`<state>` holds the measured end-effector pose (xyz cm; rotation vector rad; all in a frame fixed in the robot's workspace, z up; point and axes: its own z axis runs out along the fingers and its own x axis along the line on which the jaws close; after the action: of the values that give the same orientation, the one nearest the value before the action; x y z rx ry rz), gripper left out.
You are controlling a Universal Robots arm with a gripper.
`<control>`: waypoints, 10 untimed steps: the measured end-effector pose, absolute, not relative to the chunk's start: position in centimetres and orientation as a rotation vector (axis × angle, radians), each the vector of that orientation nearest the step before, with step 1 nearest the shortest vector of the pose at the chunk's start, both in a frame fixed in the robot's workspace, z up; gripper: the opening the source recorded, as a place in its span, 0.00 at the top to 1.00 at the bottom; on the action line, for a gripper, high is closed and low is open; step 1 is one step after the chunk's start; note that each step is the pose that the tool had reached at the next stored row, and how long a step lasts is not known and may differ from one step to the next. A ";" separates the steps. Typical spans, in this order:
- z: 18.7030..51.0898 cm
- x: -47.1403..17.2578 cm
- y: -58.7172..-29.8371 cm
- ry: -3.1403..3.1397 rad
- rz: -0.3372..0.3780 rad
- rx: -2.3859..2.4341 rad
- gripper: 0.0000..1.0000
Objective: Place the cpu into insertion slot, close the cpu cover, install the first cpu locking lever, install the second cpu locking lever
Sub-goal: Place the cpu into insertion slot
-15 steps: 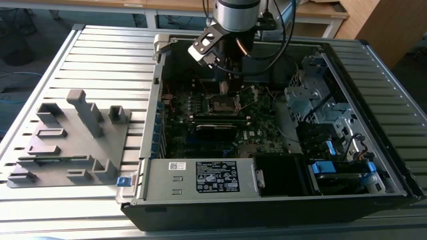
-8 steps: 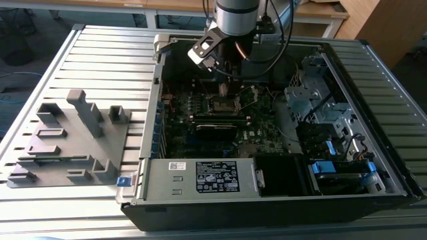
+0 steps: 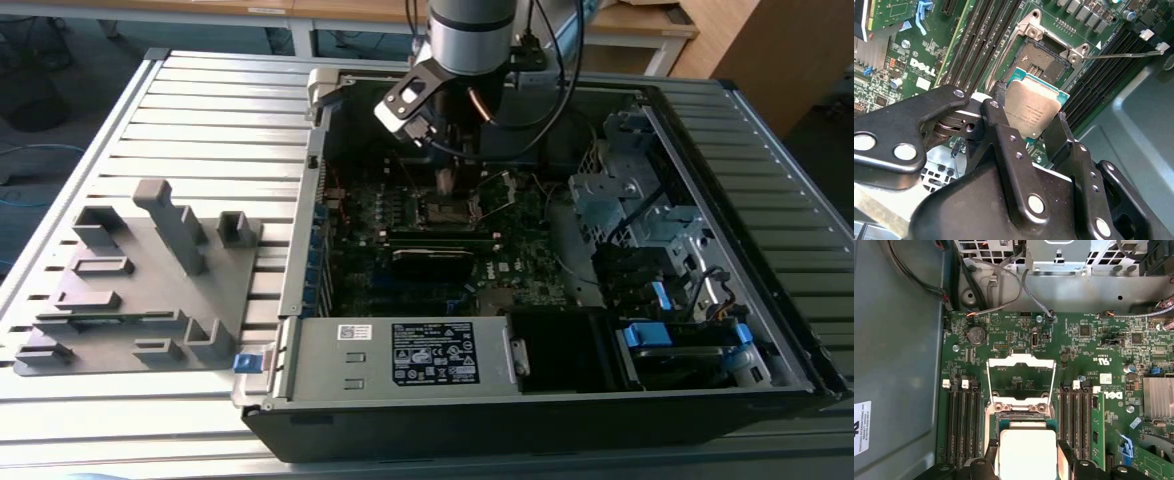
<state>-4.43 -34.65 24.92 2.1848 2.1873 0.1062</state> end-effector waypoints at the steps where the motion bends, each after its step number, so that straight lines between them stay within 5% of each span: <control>1: 24.8 -4.5 -34.7 2.187 0.106 2.185 0.46; 10: 24.2 -4.6 -34.5 2.187 0.106 2.185 0.46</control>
<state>-4.57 -34.47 24.21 2.1848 2.1874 0.1061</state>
